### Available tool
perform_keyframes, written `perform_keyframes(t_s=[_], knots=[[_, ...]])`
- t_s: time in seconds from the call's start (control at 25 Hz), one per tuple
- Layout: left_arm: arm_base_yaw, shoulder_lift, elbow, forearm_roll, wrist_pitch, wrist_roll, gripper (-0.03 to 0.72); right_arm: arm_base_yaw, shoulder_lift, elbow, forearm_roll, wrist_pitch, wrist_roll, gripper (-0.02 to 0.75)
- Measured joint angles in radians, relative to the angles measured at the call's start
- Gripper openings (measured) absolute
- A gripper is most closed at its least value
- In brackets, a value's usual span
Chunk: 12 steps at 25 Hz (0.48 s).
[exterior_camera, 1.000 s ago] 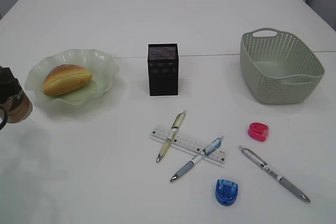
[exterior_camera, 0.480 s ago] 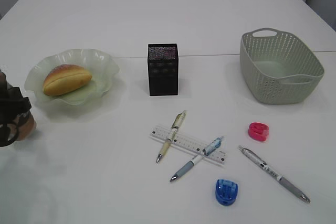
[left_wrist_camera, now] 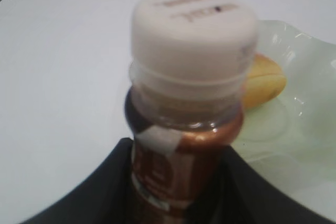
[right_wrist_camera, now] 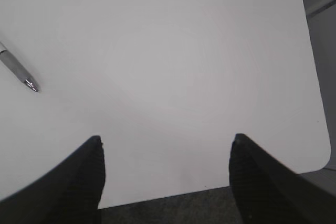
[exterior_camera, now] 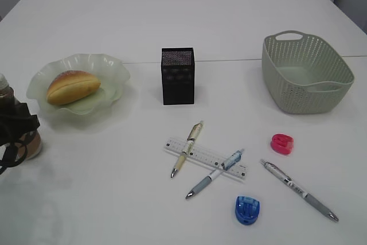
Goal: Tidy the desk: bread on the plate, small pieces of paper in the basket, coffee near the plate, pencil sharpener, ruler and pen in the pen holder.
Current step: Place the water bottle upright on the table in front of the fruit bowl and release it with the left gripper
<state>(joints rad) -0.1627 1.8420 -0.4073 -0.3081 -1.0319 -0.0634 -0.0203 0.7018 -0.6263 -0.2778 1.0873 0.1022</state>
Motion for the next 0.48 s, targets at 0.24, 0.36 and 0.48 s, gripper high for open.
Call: perform_keyframes(t_s=[0.24, 0.36, 0.48], knots=[[0.0, 0.02, -0.002, 0.024, -0.015, 0.0, 0.307, 0.0, 0.0, 0.0, 0.0, 0.0, 0.0, 0.572], [0.0, 0.023, -0.002, 0.024, -0.019, 0.0, 0.312, 0.0, 0.0, 0.0, 0.0, 0.0, 0.0, 0.572], [0.0, 0.023, -0.002, 0.024, -0.022, 0.0, 0.321, 0.0, 0.0, 0.0, 0.0, 0.0, 0.0, 0.572]])
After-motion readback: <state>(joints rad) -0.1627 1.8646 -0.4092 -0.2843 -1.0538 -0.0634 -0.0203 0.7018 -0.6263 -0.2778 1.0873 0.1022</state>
